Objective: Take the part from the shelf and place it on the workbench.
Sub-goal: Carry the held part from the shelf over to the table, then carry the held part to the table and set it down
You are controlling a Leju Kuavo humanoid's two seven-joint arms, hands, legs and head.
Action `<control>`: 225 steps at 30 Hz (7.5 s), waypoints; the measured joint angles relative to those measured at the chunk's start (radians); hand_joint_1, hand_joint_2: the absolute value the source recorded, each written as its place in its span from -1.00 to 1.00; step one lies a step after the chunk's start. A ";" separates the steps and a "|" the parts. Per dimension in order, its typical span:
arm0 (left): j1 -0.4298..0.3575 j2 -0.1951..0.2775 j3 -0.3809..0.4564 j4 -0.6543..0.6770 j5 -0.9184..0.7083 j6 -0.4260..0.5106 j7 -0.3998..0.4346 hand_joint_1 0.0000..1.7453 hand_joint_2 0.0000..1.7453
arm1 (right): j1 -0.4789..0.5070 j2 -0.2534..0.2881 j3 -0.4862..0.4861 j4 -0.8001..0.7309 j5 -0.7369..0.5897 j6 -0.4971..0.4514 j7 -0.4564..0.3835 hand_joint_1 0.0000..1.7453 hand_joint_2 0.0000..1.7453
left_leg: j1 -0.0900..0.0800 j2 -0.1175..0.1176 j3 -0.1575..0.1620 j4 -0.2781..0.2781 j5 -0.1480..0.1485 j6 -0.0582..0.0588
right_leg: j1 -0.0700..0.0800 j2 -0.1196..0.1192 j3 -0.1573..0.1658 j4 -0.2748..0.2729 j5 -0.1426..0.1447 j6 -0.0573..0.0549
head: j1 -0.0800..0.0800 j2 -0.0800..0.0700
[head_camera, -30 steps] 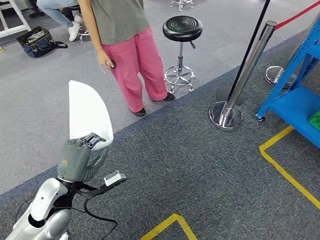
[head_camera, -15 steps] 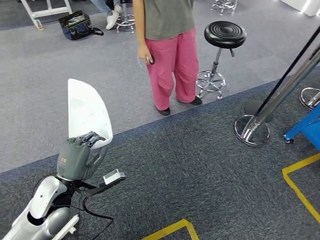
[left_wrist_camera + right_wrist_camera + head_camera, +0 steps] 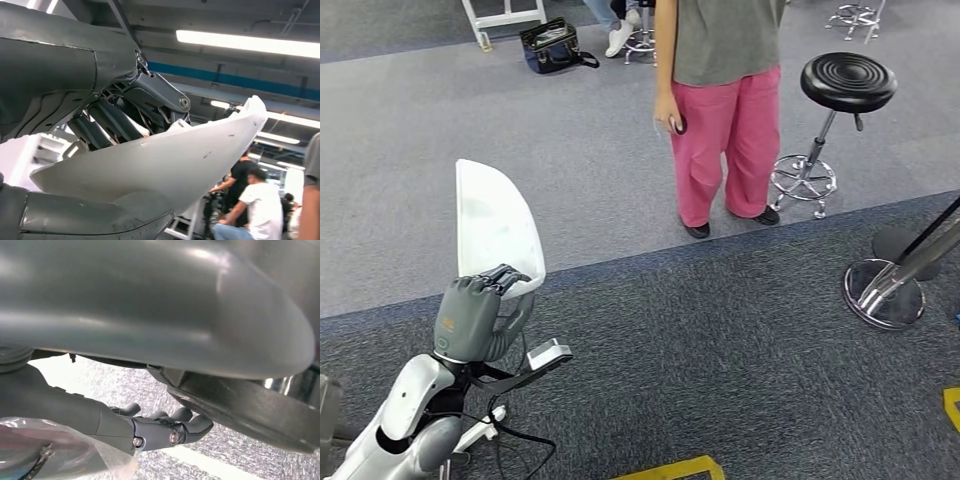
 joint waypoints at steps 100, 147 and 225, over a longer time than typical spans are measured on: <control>0.000 0.005 0.031 -0.019 -0.020 -0.015 0.018 1.00 1.00 | 0.000 0.033 0.000 0.057 0.196 0.006 0.121 -1.00 -1.00 | -0.019 0.074 0.078 -0.179 0.115 0.037 | 0.014 -0.075 0.009 0.032 -0.050 0.007 | 0.000 0.000; 0.005 0.003 0.033 -0.021 -0.017 -0.017 0.021 1.00 1.00 | 0.000 0.021 0.000 0.023 0.208 -0.026 0.117 -1.00 -1.00 | -0.014 -0.070 0.101 -0.218 0.110 0.045 | -0.005 0.065 -0.039 0.047 -0.021 0.039 | 0.008 0.000; -0.141 -0.060 0.014 0.451 -0.076 -0.189 0.109 1.00 1.00 | -0.010 0.018 0.000 0.075 0.171 0.074 0.053 -1.00 -1.00 | -0.011 -0.077 0.102 -0.226 0.111 0.031 | 0.000 0.067 -0.026 0.034 -0.025 0.016 | 0.008 0.000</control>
